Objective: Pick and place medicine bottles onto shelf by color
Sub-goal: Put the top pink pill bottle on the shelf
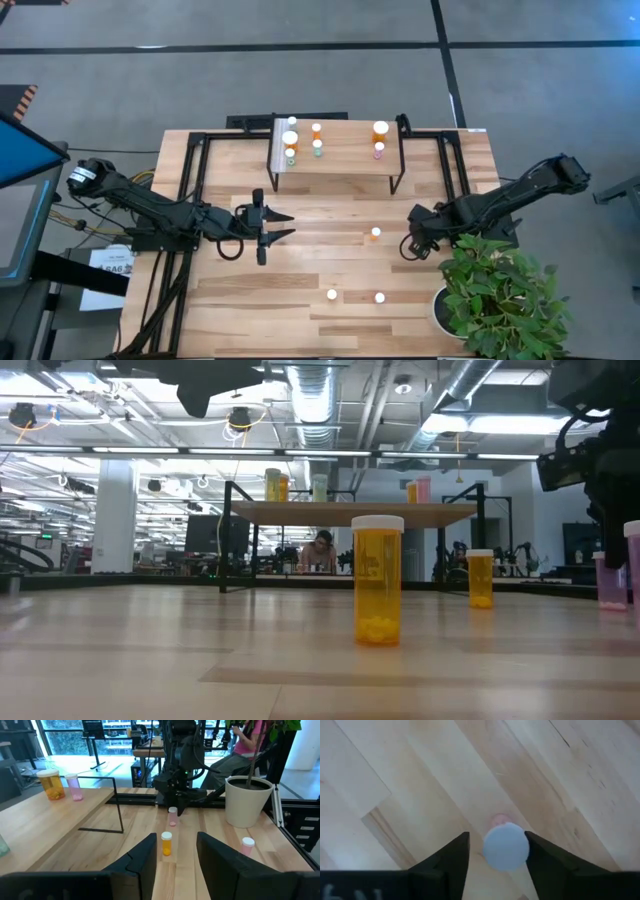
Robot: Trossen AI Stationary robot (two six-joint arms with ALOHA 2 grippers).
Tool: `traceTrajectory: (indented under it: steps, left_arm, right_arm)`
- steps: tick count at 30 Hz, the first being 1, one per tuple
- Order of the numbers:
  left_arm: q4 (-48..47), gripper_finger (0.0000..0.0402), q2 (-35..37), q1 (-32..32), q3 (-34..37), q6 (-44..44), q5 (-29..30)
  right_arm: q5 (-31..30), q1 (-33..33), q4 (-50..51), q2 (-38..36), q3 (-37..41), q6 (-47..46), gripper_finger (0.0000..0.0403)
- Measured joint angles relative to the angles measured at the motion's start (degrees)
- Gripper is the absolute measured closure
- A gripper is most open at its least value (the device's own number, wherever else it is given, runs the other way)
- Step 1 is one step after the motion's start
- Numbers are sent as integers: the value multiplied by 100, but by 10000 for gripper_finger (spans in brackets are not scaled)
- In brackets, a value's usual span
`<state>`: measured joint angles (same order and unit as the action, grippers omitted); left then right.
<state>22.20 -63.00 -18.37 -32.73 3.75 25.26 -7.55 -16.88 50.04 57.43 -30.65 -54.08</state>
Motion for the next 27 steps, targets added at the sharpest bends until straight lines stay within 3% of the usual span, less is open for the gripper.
traceTrajectory:
  steps: [11,18,27]
  left_arm:
    - [2,275,0,-1,2,14,-2]
    - [0,275,0,0,0,42,-3]
    - [2,275,0,-1,2,42,-2]
  right_arm:
    - [0,4,14,-13,-4,13,284]
    - [24,15,69,-11,-335,181,269]
    - [-15,616,3,5,-1683,1259,269]
